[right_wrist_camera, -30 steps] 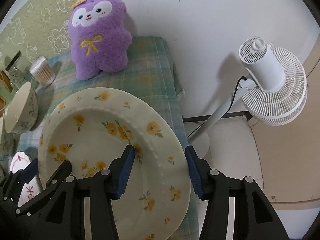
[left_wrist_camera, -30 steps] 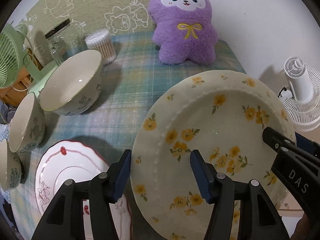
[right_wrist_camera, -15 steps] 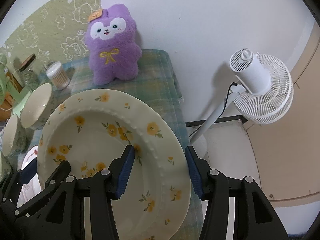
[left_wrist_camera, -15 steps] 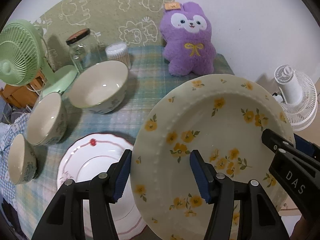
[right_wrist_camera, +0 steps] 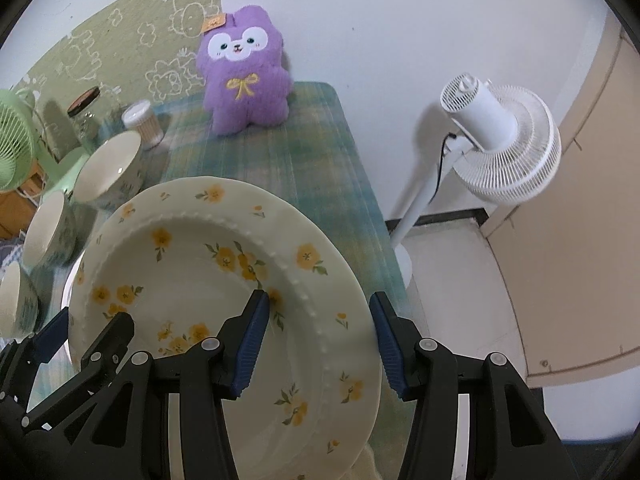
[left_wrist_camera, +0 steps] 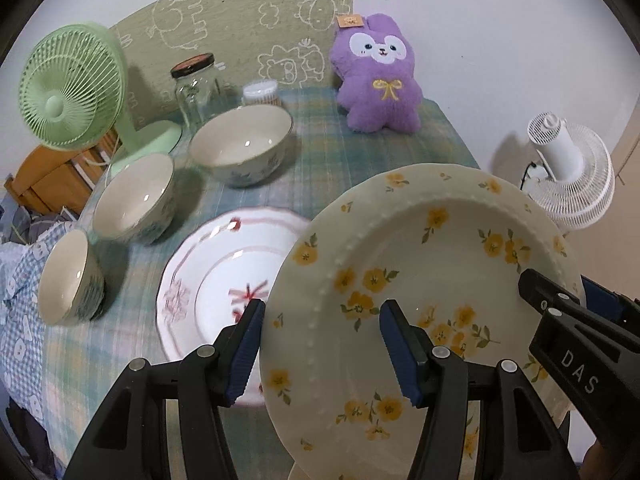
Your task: Organize plates and bowls
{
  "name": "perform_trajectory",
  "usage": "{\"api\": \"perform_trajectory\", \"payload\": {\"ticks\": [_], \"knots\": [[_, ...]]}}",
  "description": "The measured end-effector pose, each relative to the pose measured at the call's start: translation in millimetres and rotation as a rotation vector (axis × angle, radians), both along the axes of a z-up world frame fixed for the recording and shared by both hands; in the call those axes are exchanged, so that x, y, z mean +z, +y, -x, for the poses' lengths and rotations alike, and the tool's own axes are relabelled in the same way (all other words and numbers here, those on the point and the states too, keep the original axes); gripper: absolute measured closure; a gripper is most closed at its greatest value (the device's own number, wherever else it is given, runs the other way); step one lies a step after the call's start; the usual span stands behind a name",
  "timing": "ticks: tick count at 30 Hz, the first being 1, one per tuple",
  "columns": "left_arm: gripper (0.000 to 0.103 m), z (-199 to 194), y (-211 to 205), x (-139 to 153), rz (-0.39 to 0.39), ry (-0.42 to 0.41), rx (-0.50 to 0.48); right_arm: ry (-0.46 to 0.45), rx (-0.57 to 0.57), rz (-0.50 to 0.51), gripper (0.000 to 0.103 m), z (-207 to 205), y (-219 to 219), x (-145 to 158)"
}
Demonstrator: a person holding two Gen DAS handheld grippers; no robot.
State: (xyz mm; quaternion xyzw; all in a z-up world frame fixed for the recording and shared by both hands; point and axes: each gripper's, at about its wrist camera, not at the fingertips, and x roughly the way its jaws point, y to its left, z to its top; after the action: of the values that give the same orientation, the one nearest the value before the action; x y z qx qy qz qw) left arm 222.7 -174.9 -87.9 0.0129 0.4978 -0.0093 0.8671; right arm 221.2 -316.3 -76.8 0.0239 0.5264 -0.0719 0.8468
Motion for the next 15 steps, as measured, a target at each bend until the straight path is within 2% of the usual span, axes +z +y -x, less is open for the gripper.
{"api": "perform_trajectory", "payload": {"ticks": [15], "knots": [[0.044,67.8,-6.7,-27.1,-0.005,0.082,-0.061,0.071,-0.049,0.018,0.048,75.0,-4.2,-25.0]]}}
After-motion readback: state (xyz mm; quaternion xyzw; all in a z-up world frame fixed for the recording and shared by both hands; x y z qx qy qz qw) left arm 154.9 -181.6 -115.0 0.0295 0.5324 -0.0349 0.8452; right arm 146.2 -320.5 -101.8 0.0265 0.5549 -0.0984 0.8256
